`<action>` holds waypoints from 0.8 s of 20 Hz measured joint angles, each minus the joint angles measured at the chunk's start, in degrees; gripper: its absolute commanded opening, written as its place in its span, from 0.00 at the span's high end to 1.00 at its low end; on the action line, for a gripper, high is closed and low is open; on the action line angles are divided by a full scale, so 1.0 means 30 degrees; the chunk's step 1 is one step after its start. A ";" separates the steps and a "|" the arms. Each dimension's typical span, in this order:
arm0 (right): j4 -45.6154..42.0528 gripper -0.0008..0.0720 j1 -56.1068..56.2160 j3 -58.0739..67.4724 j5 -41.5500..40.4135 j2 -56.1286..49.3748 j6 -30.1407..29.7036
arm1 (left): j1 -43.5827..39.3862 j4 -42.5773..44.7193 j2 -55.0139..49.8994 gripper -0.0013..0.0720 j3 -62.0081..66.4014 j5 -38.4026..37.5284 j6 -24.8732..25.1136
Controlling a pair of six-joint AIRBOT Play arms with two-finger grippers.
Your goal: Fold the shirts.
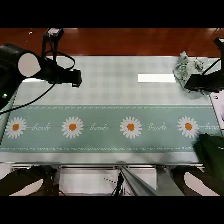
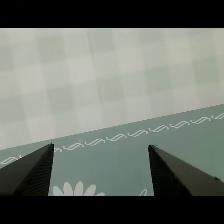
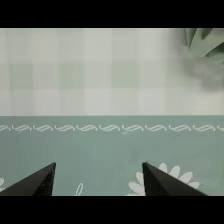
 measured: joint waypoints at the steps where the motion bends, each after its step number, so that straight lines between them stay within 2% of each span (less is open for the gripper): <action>1: -0.0022 0.16 0.0000 0.0000 -0.0532 0.0000 -0.0007 | 0.0000 -0.0007 -0.0058 0.00 0.0000 0.0051 0.0000; 3: -0.0619 0.17 0.0000 0.0000 -0.2164 0.0000 -0.0036 | 0.0000 0.0000 -0.0160 0.00 0.0000 0.0248 0.0000; 5: -0.2688 0.17 0.0000 0.0000 -0.4452 -0.0044 0.0255 | 0.0000 -0.0007 -0.0270 0.00 0.0000 0.0393 0.0000; 8: -0.7060 0.17 -0.0262 0.0000 -0.8429 -0.0605 0.2171 | 0.0000 0.0000 -0.0386 0.00 -0.0007 0.0729 0.0000; 10: -0.8714 0.17 -0.0852 0.0007 -1.0491 -0.1625 0.3249 | -0.0007 0.0000 -0.0415 0.00 -0.0007 0.0736 0.0000; 13: -0.8947 0.17 -0.1967 0.0000 -1.2123 -0.3825 0.4816 | -0.0007 0.0000 -0.0437 0.00 -0.0007 0.0721 0.0000; 16: -0.7198 0.17 -0.3024 0.0000 -1.3282 -0.6186 0.6040 | -0.0007 0.0000 -0.0437 0.00 -0.0007 0.0699 0.0000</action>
